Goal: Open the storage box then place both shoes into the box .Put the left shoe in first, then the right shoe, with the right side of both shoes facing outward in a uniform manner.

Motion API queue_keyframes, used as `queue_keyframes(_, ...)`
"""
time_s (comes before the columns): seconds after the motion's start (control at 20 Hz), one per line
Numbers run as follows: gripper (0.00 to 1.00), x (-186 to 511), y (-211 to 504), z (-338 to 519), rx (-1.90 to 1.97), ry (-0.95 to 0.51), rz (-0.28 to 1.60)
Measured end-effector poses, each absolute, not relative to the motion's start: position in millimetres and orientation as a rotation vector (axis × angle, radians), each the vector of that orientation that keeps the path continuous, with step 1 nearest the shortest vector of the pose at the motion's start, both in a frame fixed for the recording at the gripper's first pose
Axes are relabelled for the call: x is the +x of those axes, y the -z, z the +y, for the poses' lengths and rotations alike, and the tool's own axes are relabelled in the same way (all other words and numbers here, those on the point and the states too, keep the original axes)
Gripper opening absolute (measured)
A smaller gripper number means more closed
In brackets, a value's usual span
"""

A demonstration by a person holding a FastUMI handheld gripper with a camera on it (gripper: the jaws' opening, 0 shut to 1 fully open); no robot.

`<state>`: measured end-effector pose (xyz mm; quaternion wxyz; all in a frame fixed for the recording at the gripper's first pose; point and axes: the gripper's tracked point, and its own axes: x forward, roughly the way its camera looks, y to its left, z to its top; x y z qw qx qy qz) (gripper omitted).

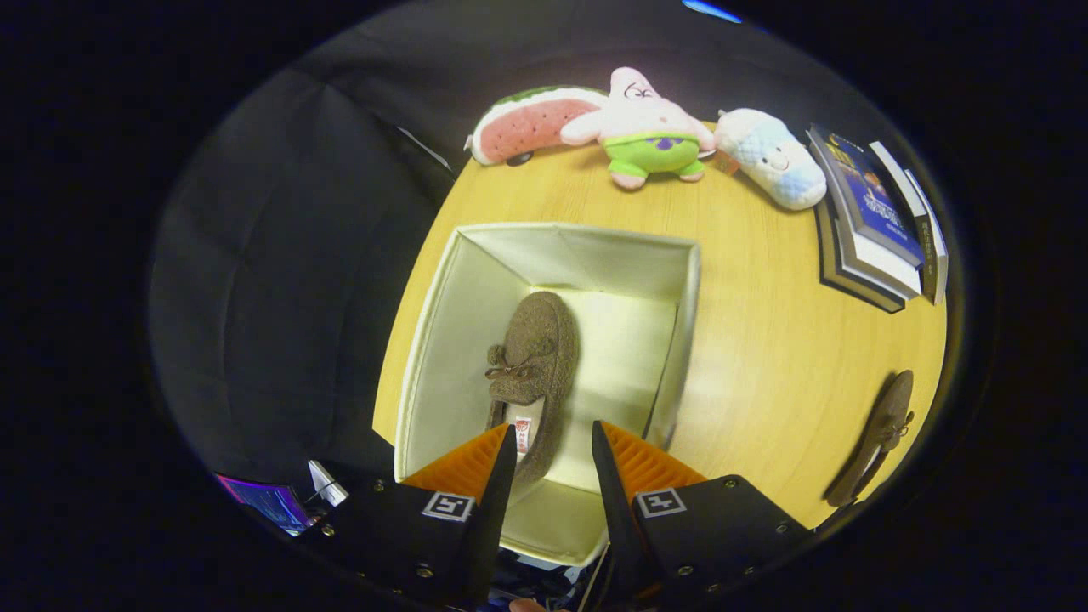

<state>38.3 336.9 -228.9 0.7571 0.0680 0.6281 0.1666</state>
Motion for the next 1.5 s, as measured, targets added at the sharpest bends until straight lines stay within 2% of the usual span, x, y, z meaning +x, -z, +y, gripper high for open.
queue_keyframes(0.25,0.55,41,169,258,0.179,-0.368,1.254)
queue_keyframes(0.5,0.55,20,159,140,0.183,-0.250,1.223)
queue_keyframes(1.0,0.55,-35,204,-32,0.178,0.003,1.278)
queue_keyframes(1.5,0.55,-69,256,-87,0.224,0.120,1.393)
